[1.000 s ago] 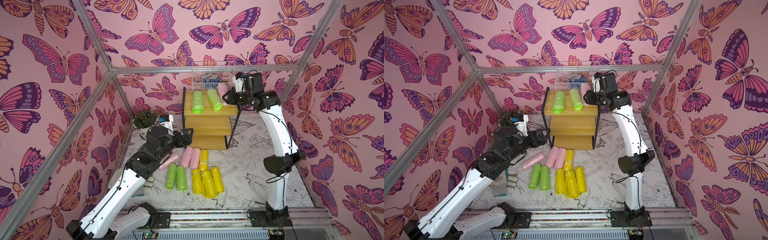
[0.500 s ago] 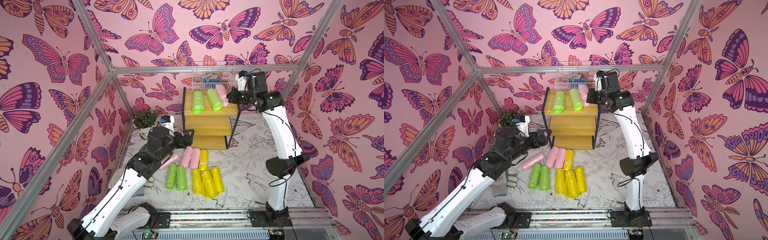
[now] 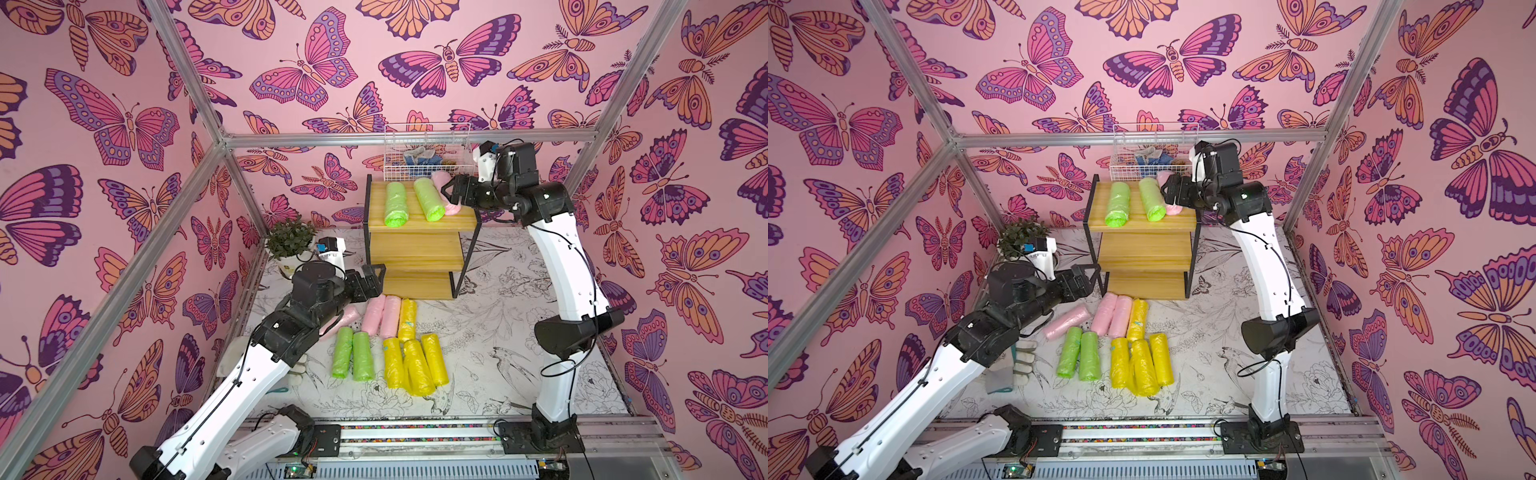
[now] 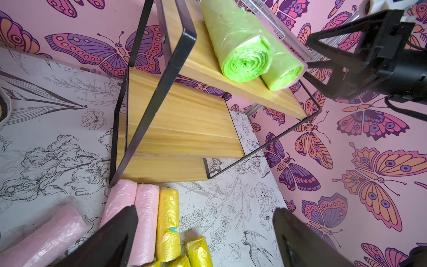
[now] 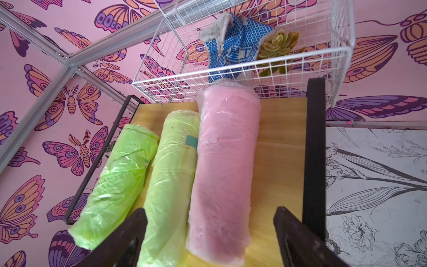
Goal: Sort the rolls of trash bags by color and place them on the shelf
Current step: Pick up the roll of trash bags from the shelf.
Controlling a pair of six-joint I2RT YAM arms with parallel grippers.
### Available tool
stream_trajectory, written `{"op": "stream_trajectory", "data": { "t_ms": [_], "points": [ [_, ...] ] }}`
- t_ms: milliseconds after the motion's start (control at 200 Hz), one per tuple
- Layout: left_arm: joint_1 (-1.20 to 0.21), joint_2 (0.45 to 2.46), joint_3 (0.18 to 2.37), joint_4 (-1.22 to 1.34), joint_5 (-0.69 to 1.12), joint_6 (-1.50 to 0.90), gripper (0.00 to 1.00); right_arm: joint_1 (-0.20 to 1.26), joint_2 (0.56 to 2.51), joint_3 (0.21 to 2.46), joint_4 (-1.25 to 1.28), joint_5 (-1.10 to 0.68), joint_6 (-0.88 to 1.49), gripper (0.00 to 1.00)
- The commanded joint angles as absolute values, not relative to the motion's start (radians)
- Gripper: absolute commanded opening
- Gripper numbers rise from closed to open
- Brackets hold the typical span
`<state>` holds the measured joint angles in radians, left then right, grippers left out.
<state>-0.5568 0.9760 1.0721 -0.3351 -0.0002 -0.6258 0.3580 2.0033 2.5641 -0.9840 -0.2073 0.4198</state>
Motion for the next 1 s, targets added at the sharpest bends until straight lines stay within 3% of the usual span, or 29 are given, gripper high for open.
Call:
{"op": "stream_trajectory", "data": {
  "t_ms": [0, 110, 315, 731, 891, 991],
  "points": [
    [-0.560, 0.967, 1.060, -0.315, -0.011, -0.617, 0.97, 0.365, 2.024, 2.563, -0.947, -0.216, 0.429, 0.91],
    [-0.560, 0.987, 1.072, -0.315, -0.008, -0.610, 0.97, 0.365, 2.038, 2.572, -0.922, -0.215, 0.427, 0.88],
    [-0.560, 1.020, 1.085, -0.315, -0.002, -0.598, 0.97, 0.374, 2.076, 2.571, -0.939, -0.201, 0.391, 0.74],
    [-0.560, 1.055, 1.078, -0.311, -0.003, -0.576, 0.98, 0.440, 2.135, 2.612, -1.072, -0.078, 0.292, 0.77],
    [-0.560, 1.060, 1.074, -0.308, -0.002, -0.573, 0.98, 0.457, 2.142, 2.612, -1.106, -0.045, 0.280, 0.65],
    [-0.560, 1.058, 1.072, -0.309, -0.001, -0.573, 0.98, 0.459, 2.141, 2.612, -1.124, -0.039, 0.281, 0.50]
  ]
}}
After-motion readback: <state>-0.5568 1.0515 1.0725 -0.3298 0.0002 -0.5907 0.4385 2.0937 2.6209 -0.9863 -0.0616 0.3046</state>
